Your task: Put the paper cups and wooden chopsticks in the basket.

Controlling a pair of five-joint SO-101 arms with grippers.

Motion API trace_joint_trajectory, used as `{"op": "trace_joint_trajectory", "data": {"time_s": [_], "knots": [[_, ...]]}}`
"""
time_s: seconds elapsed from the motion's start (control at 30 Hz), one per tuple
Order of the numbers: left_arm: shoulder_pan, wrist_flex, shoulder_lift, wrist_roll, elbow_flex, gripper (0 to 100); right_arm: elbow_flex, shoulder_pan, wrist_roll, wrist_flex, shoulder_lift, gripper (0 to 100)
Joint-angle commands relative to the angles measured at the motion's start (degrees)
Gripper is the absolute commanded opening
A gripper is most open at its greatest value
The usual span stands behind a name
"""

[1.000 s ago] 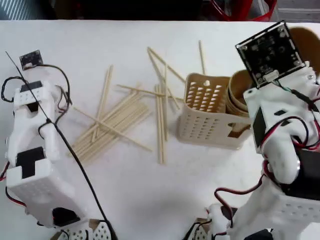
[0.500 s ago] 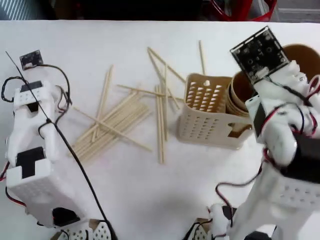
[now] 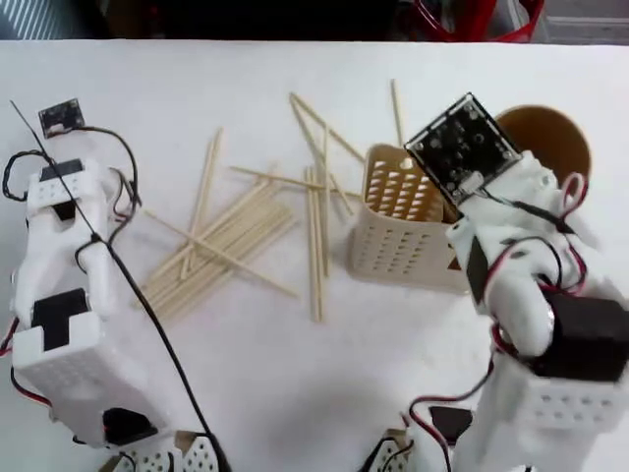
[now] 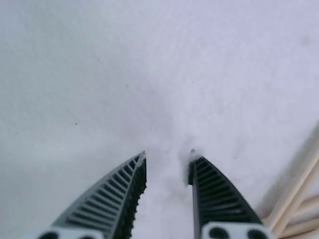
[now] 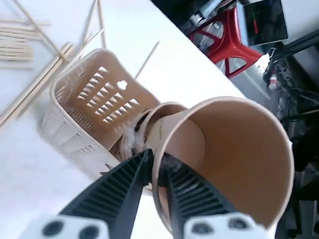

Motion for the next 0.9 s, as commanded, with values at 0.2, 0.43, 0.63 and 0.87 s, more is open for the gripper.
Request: {"op": "trace_joint_trajectory", "data": {"time_s": [0.2, 0.43, 0.63, 0.87], "knots": [[-0.13, -0.88, -0.22, 0.26, -0.26, 15, 3.87, 0.31, 0.00, -6.90, 8.40, 3.2], [-0.13, -0.97, -0.22, 0.26, -0.26, 15, 3.78, 0.31, 0.00, -10.15, 13.32, 26.2], [-0.13, -1.05, -0.22, 0.26, -0.26, 15, 3.69, 0.57, -0.09, -10.33, 11.74, 27.9], [-0.13, -1.05, -0.22, 0.26, -0.26, 15, 3.78, 0.22, -2.02, -10.15, -0.92, 27.9]]}}
